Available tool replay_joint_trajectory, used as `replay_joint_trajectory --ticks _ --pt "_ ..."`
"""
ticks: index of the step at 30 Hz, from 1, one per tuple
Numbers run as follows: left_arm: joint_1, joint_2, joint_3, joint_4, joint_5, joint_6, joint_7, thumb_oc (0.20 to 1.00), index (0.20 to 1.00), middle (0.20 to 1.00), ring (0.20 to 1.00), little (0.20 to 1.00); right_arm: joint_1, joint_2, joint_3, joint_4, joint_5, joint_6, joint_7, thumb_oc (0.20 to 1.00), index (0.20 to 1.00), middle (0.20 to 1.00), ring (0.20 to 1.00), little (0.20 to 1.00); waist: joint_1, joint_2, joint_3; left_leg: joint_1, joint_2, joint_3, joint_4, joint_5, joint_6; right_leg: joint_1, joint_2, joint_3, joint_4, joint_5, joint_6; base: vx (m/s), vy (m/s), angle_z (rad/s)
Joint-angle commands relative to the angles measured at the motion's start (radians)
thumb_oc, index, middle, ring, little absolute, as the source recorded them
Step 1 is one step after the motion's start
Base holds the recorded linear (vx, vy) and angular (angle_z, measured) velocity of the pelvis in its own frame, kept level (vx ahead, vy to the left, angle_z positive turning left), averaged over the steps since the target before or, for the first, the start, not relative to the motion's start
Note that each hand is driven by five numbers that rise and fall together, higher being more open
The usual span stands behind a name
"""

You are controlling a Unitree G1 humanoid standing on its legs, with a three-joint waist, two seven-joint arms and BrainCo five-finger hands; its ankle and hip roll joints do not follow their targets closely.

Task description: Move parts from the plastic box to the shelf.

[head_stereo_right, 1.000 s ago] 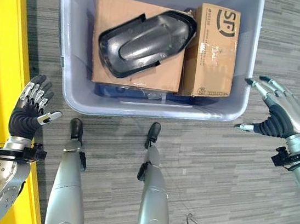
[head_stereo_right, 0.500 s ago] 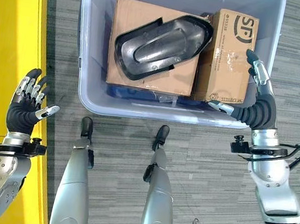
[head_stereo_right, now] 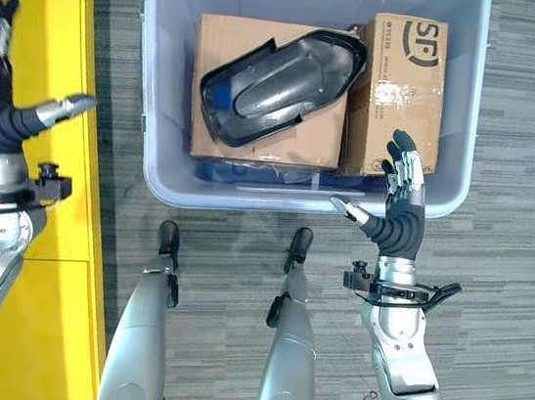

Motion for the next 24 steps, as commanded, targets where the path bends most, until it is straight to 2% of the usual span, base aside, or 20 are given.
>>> replay_joint_trajectory --ticks 1,2,10,13,16,18,24 --pt "-0.027 0.031 0.015 -0.012 0.142 -0.015 0.074 1.000 1.000 1.000 1.000 1.000 -0.031 -0.013 -0.053 -0.028 -0.019 -0.079 -0.026 1.000 1.000 1.000 1.000 1.000 -0.030 0.029 0.003 0.089 -0.038 0.062 -0.159 0.070 0.046 0.080 -0.068 0.013 0.157 -0.188 0.055 -0.01 -0.029 -0.20" --pt "-0.143 0.049 -0.038 0.026 0.228 0.015 0.105 1.000 1.000 1.000 1.000 1.000 -0.032 -0.012 -0.040 -0.020 -0.020 -0.088 -0.033 1.000 1.000 1.000 1.000 1.000 -0.053 0.035 0.003 0.094 -0.035 0.074 -0.155 0.068 0.044 0.073 -0.069 0.030 0.159 -0.188 0.055 -0.01 -0.022 -0.12" --pt "-0.409 0.048 -0.190 0.176 0.290 0.060 0.113 1.000 1.000 1.000 1.000 1.000 -0.024 -0.006 -0.013 -0.001 -0.010 -0.092 -0.039 1.000 1.000 1.000 1.000 1.000 -0.099 0.059 0.003 0.096 -0.033 0.105 -0.151 0.067 0.040 0.042 -0.067 0.065 0.160 -0.182 0.055 -0.01 -0.002 -0.14" --pt "-0.520 0.039 -0.262 0.291 0.317 0.092 0.118 1.000 1.000 1.000 1.000 1.000 -0.014 -0.004 -0.004 0.004 0.003 -0.098 -0.038 1.000 1.000 1.000 1.000 1.000 -0.123 0.065 0.003 0.095 -0.029 0.116 -0.152 0.069 0.036 0.025 -0.063 0.082 0.157 -0.178 0.056 -0.01 -0.014 -0.09" --pt "-0.564 0.013 -0.291 0.358 0.283 0.090 0.121 1.000 1.000 1.000 1.000 1.000 -0.008 -0.001 -0.003 0.008 0.010 -0.099 -0.042 1.000 1.000 1.000 1.000 1.000 -0.133 0.068 0.003 0.093 -0.028 0.125 -0.152 0.071 0.035 0.011 -0.060 0.091 0.162 -0.178 0.055 0.00 -0.002 -0.14" --pt "-0.616 0.016 -0.316 0.477 0.278 0.124 0.135 1.000 1.000 1.000 1.000 1.000 0.011 0.008 -0.004 0.017 0.022 -0.107 -0.048 1.000 1.000 1.000 1.000 1.000 -0.154 0.067 0.003 0.084 -0.019 0.140 -0.142 0.067 0.033 -0.018 -0.051 0.104 0.169 -0.176 0.053 0.00 -0.031 -0.10" --pt "-0.608 0.013 -0.303 0.659 0.242 0.154 0.154 1.000 1.000 1.000 1.000 1.000 0.032 0.017 -0.004 0.019 0.030 -0.120 -0.064 1.000 1.000 1.000 1.000 1.000 -0.179 0.053 0.003 0.057 -0.006 0.165 -0.122 0.060 0.029 -0.068 -0.033 0.128 0.184 -0.176 0.048 0.01 -0.018 -0.11"
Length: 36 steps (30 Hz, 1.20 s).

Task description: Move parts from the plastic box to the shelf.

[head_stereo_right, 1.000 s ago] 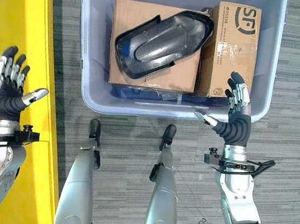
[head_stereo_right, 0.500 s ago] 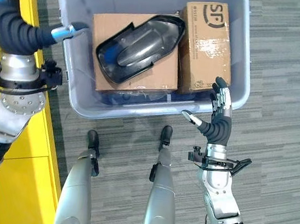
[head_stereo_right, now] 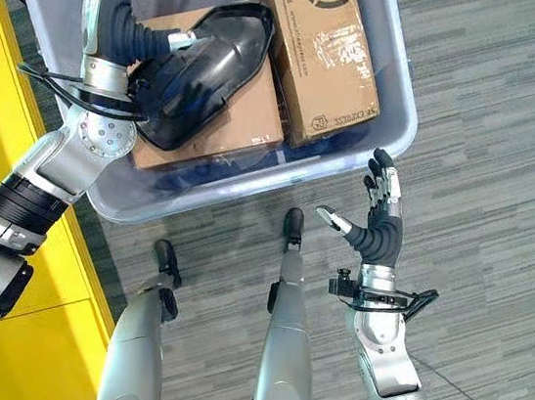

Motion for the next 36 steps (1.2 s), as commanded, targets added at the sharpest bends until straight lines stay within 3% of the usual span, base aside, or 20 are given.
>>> replay_joint_trajectory --ticks 1,16,36 --pt "-0.030 0.064 0.066 0.014 -0.053 -0.010 0.045 1.000 1.000 1.000 1.000 1.000 0.006 0.013 -0.072 -0.038 0.018 -0.078 -0.020 1.000 1.000 1.000 1.000 1.000 -0.025 0.015 0.002 0.046 -0.021 0.037 -0.099 0.041 0.028 0.036 -0.042 0.015 0.159 -0.201 0.063 0.07 -0.004 -0.13" --pt "-0.017 0.090 0.123 0.292 -0.125 0.054 0.098 1.000 1.000 1.000 1.000 1.000 0.031 0.006 -0.044 -0.050 0.057 -0.094 -0.013 1.000 1.000 1.000 1.000 1.000 -0.049 -0.034 0.002 -0.090 0.018 0.045 0.059 -0.036 0.044 -0.121 -0.001 0.053 0.293 -0.247 0.041 0.00 -0.007 -0.09" --pt "-0.152 0.134 0.069 0.517 -0.237 0.054 0.091 1.000 1.000 1.000 1.000 1.000 0.052 -0.020 -0.034 -0.051 0.081 -0.102 0.001 1.000 1.000 1.000 1.000 1.000 -0.048 -0.034 0.002 -0.140 0.014 0.040 0.089 -0.048 0.053 -0.167 0.007 0.053 0.317 -0.249 0.038 0.00 -0.001 -0.01"
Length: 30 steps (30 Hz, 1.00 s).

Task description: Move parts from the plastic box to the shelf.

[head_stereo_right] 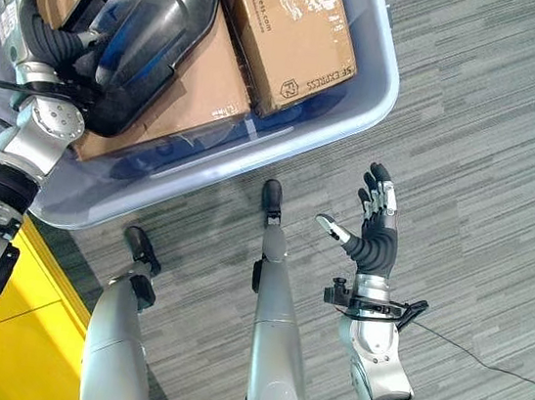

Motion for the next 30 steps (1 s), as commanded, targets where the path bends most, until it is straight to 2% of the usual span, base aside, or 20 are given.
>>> replay_joint_trajectory --ticks 1,6,21,30 --pt "-0.070 0.063 0.016 0.019 -0.039 -0.021 0.011 1.000 1.000 1.000 1.000 1.000 0.023 -0.049 -0.067 -0.058 0.021 -0.066 -0.002 1.000 1.000 1.000 1.000 1.000 -0.005 0.010 -0.003 0.015 -0.040 0.027 -0.059 0.027 0.056 -0.001 -0.038 0.005 0.220 -0.226 0.037 0.00 0.000 0.00" --pt "-0.130 0.062 -0.039 0.120 -0.041 -0.004 -0.020 1.000 1.000 1.000 1.000 1.000 0.025 -0.059 -0.067 -0.054 0.029 -0.068 0.007 1.000 1.000 1.000 1.000 1.000 -0.007 0.013 -0.003 -0.002 -0.040 0.029 -0.045 0.025 0.059 -0.020 -0.035 0.008 0.234 -0.229 0.036 0.00 0.004 -0.02" --pt "-0.174 0.010 -0.075 0.230 -0.068 0.004 -0.076 1.000 1.000 1.000 1.000 1.000 0.030 -0.068 -0.062 -0.052 0.043 -0.064 0.022 1.000 1.000 1.000 1.000 1.000 -0.012 0.019 -0.003 -0.024 -0.047 0.031 -0.037 0.021 0.062 -0.048 -0.033 0.016 0.244 -0.227 0.033 0.00 0.000 0.00" --pt "-0.209 -0.005 -0.091 0.329 -0.070 0.043 -0.102 1.000 1.000 1.000 1.000 1.000 0.038 -0.076 -0.055 -0.060 0.064 -0.060 0.034 1.000 1.000 1.000 1.000 1.000 -0.019 0.012 -0.003 -0.061 -0.040 0.038 -0.022 0.017 0.066 -0.083 -0.027 0.028 0.247 -0.224 0.035 0.00 0.001 -0.02"
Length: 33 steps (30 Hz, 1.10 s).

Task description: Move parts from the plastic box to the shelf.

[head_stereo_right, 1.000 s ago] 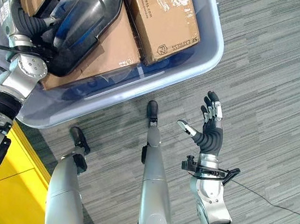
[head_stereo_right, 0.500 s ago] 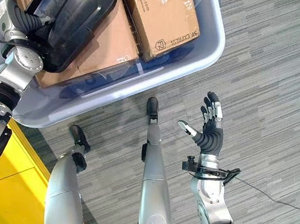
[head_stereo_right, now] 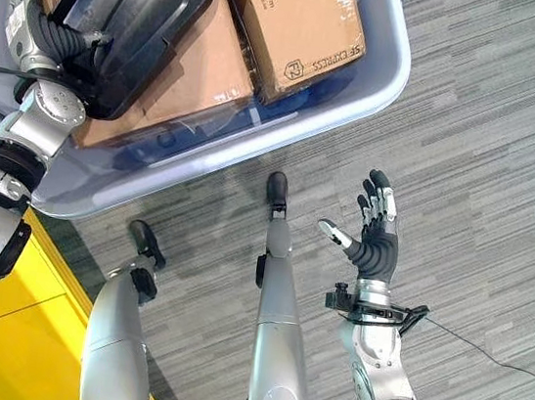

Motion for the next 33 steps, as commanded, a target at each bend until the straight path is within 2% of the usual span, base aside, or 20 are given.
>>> replay_joint_trajectory --ticks 1,2,4,11,22,29,33 --pt "-0.030 0.045 -0.001 0.080 0.022 0.035 -0.036 1.000 1.000 1.000 1.000 1.000 0.006 -0.065 -0.053 -0.060 0.024 -0.060 0.014 1.000 1.000 1.000 1.000 1.000 -0.037 0.007 0.000 0.016 -0.037 0.019 -0.074 0.031 0.056 0.003 -0.022 0.000 0.220 -0.224 0.035 0.00 0.000 0.00" --pt "-0.030 0.041 -0.013 0.087 0.046 0.044 -0.049 0.548 0.548 0.548 0.548 0.548 0.009 -0.064 -0.051 -0.061 0.027 -0.060 0.018 1.000 1.000 1.000 1.000 1.000 -0.038 0.007 0.000 0.011 -0.037 0.019 -0.073 0.031 0.056 -0.003 -0.022 0.001 0.223 -0.225 0.034 0.00 0.000 0.00" --pt "-0.033 0.033 -0.022 0.086 0.058 0.046 -0.058 0.200 0.200 0.200 0.200 0.200 0.011 -0.064 -0.052 -0.061 0.030 -0.057 0.023 1.000 1.000 1.000 1.000 1.000 -0.038 0.008 0.000 0.006 -0.038 0.018 -0.073 0.032 0.057 -0.008 -0.022 0.001 0.225 -0.225 0.034 0.01 -0.003 -0.02" --pt "-0.050 0.029 -0.097 0.086 0.160 0.061 -0.105 0.200 0.200 0.200 0.200 0.200 0.016 -0.064 -0.053 -0.061 0.032 -0.054 0.043 1.000 1.000 1.000 1.000 1.000 -0.040 0.010 0.000 0.005 -0.040 0.019 -0.072 0.028 0.059 -0.012 -0.020 0.002 0.226 -0.225 0.035 0.00 0.001 -0.01" --pt "-0.068 0.032 -0.136 0.063 0.234 0.069 -0.122 0.200 0.200 0.200 0.200 0.200 0.033 -0.067 -0.058 -0.056 0.033 -0.051 0.061 1.000 1.000 1.000 1.000 1.000 -0.039 0.015 0.000 0.007 -0.046 0.017 -0.060 0.022 0.062 -0.014 -0.019 0.005 0.241 -0.229 0.030 0.00 0.000 0.00" --pt "-0.057 0.044 -0.126 0.051 0.228 0.062 -0.135 0.200 0.200 0.200 0.200 0.200 0.033 -0.071 -0.063 -0.051 0.030 -0.047 0.064 1.000 1.000 1.000 1.000 1.000 -0.034 0.019 0.000 0.017 -0.048 0.014 -0.061 0.024 0.059 0.001 -0.022 0.002 0.243 -0.230 0.030 0.00 0.001 0.00" --pt "-0.026 0.063 -0.079 -0.004 0.154 0.021 -0.142 0.200 0.200 0.200 0.200 0.200 0.030 -0.058 -0.069 -0.040 0.038 -0.045 0.065 1.000 1.000 1.000 1.000 1.000 -0.026 0.025 0.000 0.035 -0.053 0.010 -0.069 0.031 0.057 0.029 -0.025 -0.005 0.236 -0.229 0.028 0.00 0.000 0.00"
